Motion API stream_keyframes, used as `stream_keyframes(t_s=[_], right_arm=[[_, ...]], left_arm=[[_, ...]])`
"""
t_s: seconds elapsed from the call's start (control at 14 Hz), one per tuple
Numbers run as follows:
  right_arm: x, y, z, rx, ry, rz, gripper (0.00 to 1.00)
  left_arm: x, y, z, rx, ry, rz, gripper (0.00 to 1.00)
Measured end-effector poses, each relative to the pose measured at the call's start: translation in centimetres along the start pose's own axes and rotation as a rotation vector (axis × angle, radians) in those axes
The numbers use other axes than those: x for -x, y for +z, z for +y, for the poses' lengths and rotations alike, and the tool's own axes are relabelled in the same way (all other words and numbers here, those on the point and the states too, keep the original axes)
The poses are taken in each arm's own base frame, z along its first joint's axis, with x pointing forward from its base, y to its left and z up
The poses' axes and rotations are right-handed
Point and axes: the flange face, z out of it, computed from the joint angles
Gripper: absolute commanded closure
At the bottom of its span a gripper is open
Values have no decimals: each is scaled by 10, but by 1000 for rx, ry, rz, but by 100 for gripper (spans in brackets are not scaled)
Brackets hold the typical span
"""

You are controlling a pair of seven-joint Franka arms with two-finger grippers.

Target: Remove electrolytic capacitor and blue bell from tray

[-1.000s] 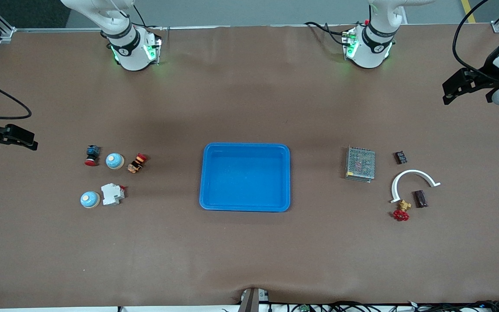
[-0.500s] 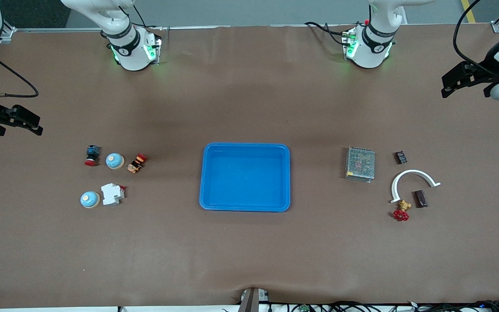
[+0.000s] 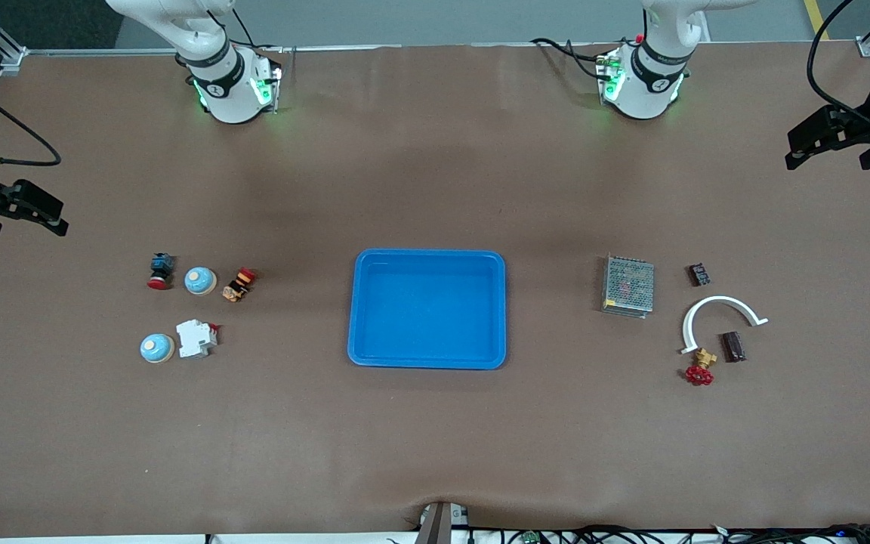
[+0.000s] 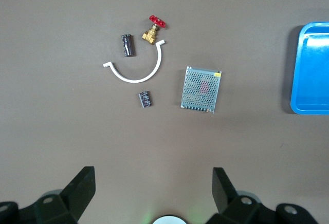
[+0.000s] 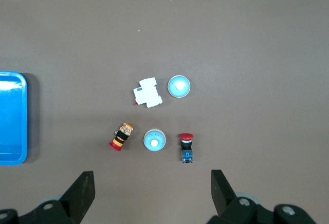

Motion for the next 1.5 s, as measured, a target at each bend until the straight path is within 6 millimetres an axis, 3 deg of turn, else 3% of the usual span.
stream_keyframes(t_s=[1.5], right_arm=[[-4, -6, 1, 1, 1, 14, 0]], left_arm=[[14, -20, 2, -3, 2, 27, 0]])
